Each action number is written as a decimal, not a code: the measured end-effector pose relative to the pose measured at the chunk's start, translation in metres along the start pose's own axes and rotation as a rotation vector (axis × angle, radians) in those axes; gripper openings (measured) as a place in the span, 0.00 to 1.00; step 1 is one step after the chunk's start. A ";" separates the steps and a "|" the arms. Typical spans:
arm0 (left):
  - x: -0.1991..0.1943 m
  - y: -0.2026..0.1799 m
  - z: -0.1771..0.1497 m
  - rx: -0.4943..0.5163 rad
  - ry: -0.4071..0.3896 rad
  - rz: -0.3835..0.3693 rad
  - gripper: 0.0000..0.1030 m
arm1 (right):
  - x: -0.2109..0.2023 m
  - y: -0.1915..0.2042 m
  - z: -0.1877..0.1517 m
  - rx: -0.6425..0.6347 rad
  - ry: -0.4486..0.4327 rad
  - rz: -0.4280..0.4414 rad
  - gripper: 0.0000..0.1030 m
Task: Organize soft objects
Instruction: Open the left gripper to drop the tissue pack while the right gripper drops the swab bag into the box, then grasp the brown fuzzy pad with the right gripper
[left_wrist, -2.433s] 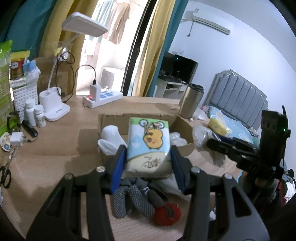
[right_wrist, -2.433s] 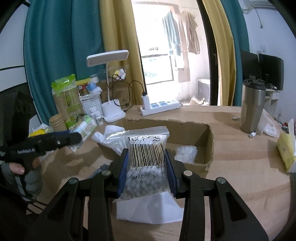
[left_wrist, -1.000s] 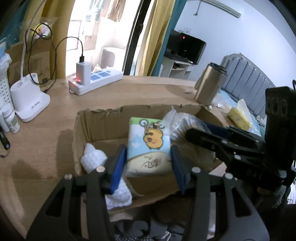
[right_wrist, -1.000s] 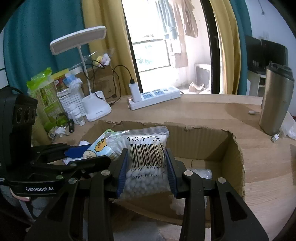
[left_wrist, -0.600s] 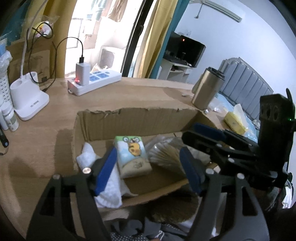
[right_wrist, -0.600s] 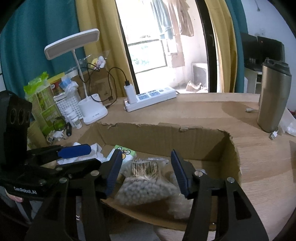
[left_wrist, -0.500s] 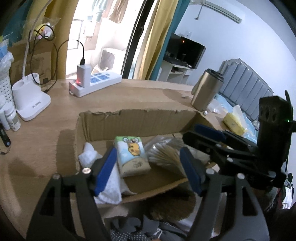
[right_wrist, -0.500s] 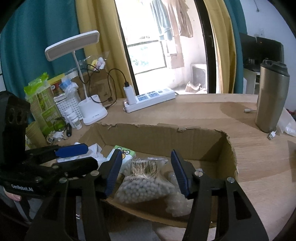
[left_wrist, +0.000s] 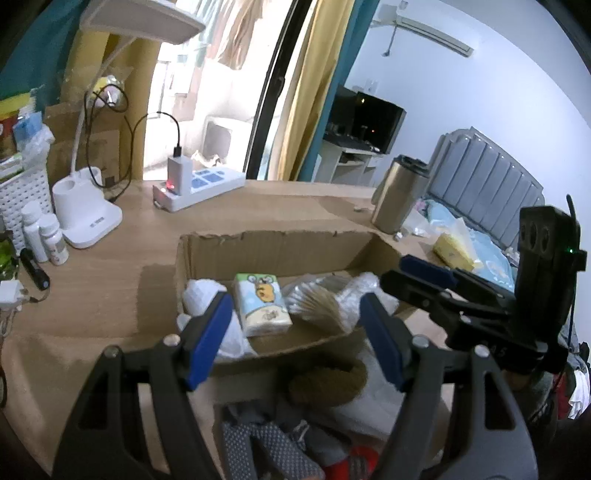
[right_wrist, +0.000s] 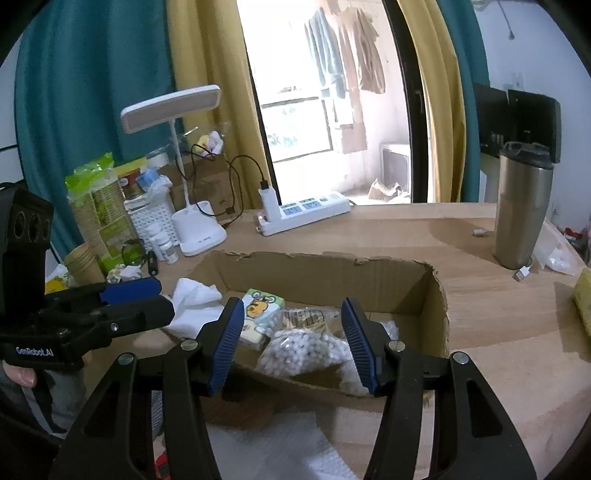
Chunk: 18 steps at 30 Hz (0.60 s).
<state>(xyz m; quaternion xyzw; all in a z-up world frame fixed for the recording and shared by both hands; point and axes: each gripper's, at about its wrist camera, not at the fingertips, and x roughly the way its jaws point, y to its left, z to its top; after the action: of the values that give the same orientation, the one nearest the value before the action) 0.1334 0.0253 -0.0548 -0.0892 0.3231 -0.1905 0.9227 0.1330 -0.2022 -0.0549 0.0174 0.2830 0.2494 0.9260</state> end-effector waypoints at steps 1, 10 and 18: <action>-0.004 -0.001 -0.001 0.001 -0.005 0.000 0.71 | -0.003 0.002 0.000 -0.002 -0.003 0.000 0.56; -0.031 -0.001 -0.012 0.010 -0.052 0.022 0.71 | -0.024 0.012 -0.007 -0.017 -0.021 -0.001 0.56; -0.039 0.008 -0.027 -0.001 -0.053 0.049 0.72 | -0.028 0.021 -0.016 -0.027 0.003 0.003 0.57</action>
<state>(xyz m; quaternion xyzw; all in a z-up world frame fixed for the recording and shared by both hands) 0.0906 0.0478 -0.0564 -0.0868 0.3008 -0.1653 0.9353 0.0948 -0.1992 -0.0502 0.0051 0.2808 0.2546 0.9254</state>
